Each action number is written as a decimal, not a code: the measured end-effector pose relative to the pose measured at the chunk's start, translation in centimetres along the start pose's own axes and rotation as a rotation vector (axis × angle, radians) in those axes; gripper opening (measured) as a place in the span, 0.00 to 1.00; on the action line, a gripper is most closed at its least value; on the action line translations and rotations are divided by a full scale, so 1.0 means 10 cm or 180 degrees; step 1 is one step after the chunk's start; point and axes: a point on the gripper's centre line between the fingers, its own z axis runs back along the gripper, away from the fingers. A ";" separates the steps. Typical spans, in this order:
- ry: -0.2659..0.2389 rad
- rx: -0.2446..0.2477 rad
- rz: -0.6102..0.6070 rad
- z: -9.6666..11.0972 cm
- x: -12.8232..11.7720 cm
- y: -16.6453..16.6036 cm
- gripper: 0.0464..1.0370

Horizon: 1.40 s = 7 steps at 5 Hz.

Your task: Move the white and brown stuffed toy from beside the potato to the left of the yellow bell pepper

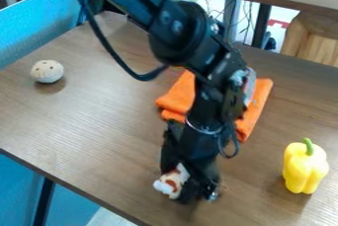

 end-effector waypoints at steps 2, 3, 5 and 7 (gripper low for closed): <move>-0.0385 -0.0364 0.0427 0.43 -0.17 0.32 0.97; -0.0666 -0.0876 0.0656 0.66 -0.46 0.71 0.97; -0.0334 -0.0382 0.1582 0.74 -0.82 1.56 0.97; -0.0041 0.0138 0.1794 0.51 -1.08 2.38 0.97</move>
